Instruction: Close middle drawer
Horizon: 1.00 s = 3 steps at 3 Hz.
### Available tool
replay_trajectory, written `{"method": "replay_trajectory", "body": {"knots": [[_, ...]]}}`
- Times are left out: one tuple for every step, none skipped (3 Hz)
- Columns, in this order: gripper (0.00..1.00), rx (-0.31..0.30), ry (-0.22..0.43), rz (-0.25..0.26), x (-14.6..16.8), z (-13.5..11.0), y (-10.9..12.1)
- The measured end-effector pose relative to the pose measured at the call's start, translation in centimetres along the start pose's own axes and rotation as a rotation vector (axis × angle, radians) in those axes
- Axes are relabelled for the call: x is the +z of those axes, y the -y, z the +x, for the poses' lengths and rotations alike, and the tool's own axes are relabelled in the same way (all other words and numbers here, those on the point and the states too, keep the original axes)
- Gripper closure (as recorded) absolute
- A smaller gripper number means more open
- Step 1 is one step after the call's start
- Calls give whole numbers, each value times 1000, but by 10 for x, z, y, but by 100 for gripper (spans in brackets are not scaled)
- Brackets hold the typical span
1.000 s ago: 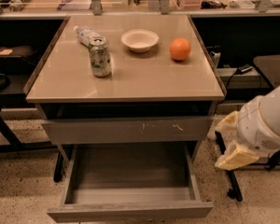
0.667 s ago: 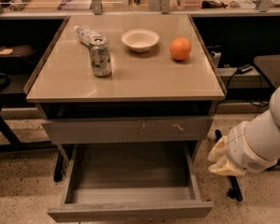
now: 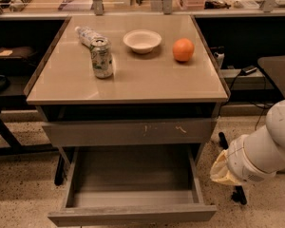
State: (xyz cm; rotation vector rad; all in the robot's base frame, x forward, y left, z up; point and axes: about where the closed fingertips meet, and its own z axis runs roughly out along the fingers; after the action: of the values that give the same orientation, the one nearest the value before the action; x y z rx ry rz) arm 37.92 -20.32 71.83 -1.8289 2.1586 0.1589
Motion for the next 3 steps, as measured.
{"method": "replay_trajectory", "body": {"knots": [[100,38,12,-31,42,12,-10],[100,89,57,-53,112,34,-27],[100,96,105,-10,154,49,-29]]}}
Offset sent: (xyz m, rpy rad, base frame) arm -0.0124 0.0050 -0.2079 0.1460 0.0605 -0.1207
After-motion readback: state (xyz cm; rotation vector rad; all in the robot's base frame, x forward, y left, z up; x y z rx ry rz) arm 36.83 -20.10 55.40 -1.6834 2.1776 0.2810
